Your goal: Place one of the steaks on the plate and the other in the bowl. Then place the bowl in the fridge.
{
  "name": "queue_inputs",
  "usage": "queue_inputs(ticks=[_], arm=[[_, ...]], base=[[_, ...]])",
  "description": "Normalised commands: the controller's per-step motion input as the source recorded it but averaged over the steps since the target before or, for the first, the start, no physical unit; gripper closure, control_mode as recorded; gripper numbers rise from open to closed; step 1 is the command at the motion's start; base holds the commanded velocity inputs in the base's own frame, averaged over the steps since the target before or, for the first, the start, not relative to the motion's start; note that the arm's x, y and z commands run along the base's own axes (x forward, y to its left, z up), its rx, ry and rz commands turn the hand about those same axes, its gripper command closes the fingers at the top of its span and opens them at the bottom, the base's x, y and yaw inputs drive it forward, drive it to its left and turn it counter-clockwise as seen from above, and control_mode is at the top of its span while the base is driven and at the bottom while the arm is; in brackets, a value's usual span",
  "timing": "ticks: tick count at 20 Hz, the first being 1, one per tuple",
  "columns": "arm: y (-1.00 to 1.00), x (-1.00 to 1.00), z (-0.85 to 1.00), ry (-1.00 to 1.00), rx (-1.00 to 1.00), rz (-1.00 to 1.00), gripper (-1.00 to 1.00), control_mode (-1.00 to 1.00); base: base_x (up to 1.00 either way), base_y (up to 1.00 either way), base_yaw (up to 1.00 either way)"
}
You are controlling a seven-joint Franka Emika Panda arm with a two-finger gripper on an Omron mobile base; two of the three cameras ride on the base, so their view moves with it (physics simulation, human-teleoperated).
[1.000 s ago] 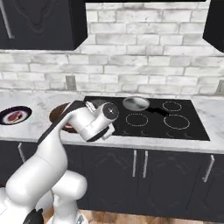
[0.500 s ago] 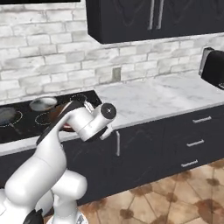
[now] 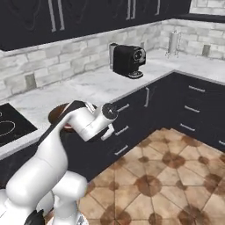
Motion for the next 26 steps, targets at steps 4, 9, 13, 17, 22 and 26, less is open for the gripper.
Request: queue_inputs(ticks=[4, 9, 13, 17, 22, 26], arm=[[0.00, 0.00, 0.00, 0.00, 0.00, 0.00, 1.00, 1.00], [0.00, 0.00, 0.00, 0.00, 0.00, 0.00, 1.00, 1.00], [0.00, 0.00, 0.00, 0.00, 0.00, 0.00, 1.00, 1.00], [0.00, 0.00, 0.00, 0.00, 0.00, 0.00, 1.00, 1.00], [0.00, 0.00, 0.00, 0.00, 0.00, 0.00, 1.00, 1.00], [0.00, 0.00, 0.00, 0.00, 0.00, 0.00, 1.00, 1.00]], base=[[0.56, -0.25, -0.69], [0.65, -0.39, -0.67], [0.77, -0.28, -0.66], [0.89, -0.11, -0.64], [0.94, -0.06, -0.63], [1.00, 0.00, -0.64]])
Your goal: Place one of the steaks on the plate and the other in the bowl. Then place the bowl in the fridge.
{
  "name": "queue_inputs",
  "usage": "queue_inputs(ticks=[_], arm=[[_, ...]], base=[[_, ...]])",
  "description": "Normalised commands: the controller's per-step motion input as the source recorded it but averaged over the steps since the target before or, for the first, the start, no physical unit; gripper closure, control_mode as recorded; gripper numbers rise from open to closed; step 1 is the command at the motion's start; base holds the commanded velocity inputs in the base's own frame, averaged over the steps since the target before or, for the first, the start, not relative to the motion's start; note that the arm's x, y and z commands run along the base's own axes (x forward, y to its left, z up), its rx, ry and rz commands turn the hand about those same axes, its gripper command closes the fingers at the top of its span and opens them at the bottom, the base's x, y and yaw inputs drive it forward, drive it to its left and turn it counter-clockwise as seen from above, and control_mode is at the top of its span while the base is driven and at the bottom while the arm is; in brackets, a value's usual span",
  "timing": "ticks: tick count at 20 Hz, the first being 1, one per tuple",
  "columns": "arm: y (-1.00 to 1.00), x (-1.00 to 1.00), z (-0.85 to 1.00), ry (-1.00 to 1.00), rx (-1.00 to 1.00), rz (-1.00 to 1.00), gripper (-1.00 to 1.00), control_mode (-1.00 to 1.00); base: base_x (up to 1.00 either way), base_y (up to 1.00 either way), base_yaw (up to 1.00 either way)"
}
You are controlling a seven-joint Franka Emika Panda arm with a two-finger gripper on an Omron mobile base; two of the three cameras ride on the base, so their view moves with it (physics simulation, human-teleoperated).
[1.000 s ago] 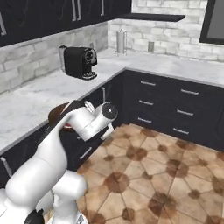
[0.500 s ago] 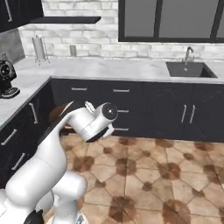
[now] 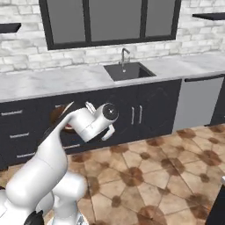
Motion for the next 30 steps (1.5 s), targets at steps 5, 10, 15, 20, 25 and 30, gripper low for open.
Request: queue_inputs(ticks=[5, 10, 15, 20, 25, 30], arm=[[0.00, 0.00, 0.00, 0.00, 0.00, 0.00, 1.00, 1.00], [0.00, 0.00, 0.00, 0.00, 0.00, 0.00, 1.00, 1.00], [0.00, 0.00, 0.00, 0.00, 0.00, 0.00, 1.00, 1.00], [0.00, 0.00, 0.00, 0.00, 0.00, 0.00, 1.00, 1.00], [0.00, 0.00, 0.00, 0.00, 0.00, 0.00, 1.00, 1.00], [0.00, 0.00, 0.00, 0.00, 0.00, 0.00, 1.00, 1.00]], base=[[1.00, 0.00, -0.65], [1.00, 0.18, -0.67], [1.00, 0.61, -0.71], [1.00, 0.49, -0.70], [1.00, 0.36, -0.68], [1.00, 0.27, -0.66]])
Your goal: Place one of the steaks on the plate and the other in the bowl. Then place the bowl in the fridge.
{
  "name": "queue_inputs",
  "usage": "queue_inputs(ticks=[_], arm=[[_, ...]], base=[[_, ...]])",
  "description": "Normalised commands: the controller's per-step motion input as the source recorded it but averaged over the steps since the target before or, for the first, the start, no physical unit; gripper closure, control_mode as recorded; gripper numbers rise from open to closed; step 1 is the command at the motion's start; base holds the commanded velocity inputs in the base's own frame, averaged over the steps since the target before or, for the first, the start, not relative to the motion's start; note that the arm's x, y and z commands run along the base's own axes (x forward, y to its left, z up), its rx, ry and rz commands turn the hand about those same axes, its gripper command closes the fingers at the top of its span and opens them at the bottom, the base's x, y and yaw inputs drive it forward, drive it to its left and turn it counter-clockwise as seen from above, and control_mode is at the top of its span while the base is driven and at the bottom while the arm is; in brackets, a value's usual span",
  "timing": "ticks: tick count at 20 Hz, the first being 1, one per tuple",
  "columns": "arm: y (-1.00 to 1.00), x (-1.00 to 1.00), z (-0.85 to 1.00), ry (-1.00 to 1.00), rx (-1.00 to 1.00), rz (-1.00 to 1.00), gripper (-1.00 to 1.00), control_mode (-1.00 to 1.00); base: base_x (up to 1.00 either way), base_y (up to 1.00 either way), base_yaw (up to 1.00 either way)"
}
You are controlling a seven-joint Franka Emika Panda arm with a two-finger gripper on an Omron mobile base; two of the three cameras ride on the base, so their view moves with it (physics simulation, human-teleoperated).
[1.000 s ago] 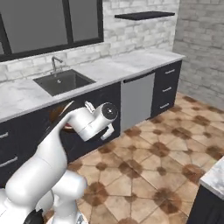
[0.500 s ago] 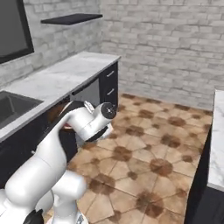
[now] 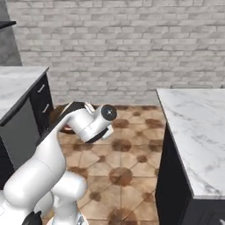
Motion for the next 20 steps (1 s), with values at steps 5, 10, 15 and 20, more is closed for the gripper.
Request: queue_inputs(ticks=[5, 10, 15, 20], arm=[[0.00, 0.00, 0.00, 0.00, 0.00, 0.00, 1.00, 1.00], [0.00, 0.00, 0.00, 0.00, 0.00, 0.00, 1.00, 1.00], [0.00, 0.00, 0.00, 0.00, 0.00, 0.00, 1.00, 1.00], [0.00, 0.00, 0.00, 0.00, 0.00, 0.00, 1.00, 1.00]], base=[[1.00, 0.60, -0.63], [1.00, 0.89, -0.56], [0.85, 0.88, -0.45], [0.63, 0.91, -0.37]])
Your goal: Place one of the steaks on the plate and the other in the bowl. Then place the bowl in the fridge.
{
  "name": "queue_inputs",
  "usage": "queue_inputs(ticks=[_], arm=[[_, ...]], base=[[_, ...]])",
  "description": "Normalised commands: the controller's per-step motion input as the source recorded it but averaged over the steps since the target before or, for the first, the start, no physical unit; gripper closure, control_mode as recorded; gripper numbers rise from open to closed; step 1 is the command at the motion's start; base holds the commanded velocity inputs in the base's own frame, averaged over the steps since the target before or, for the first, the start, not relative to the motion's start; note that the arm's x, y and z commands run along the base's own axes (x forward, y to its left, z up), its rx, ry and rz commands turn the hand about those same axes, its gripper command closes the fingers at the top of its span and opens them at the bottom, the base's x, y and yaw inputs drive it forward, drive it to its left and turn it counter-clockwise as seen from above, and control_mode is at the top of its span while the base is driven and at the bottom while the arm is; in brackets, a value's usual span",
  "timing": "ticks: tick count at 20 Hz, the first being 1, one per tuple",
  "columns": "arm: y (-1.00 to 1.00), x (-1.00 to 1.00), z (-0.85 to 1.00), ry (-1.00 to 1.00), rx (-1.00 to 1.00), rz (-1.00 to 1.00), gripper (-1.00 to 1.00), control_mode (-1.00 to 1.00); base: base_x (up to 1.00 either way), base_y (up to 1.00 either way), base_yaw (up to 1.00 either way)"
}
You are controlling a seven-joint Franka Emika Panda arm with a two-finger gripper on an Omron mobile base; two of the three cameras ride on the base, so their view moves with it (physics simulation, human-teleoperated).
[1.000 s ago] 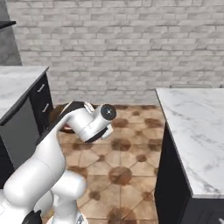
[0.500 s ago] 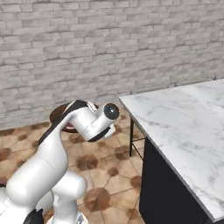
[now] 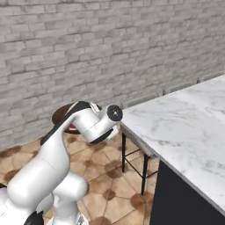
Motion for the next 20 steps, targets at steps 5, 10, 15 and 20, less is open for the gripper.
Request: queue_inputs(ticks=[5, 10, 15, 20], arm=[[0.00, 0.00, 0.00, 0.00, 0.00, 0.00, 1.00, 1.00], [0.00, 0.00, 0.00, 0.00, 0.00, 0.00, 1.00, 1.00], [0.00, 0.00, 0.00, 0.00, 0.00, 0.00, 1.00, 1.00], [0.00, 0.00, 0.00, 0.00, 0.00, 0.00, 1.00, 1.00]], base=[[0.44, 1.00, -0.36], [0.54, 1.00, -0.39], [0.56, 1.00, -0.39], [0.55, 1.00, -0.39]])
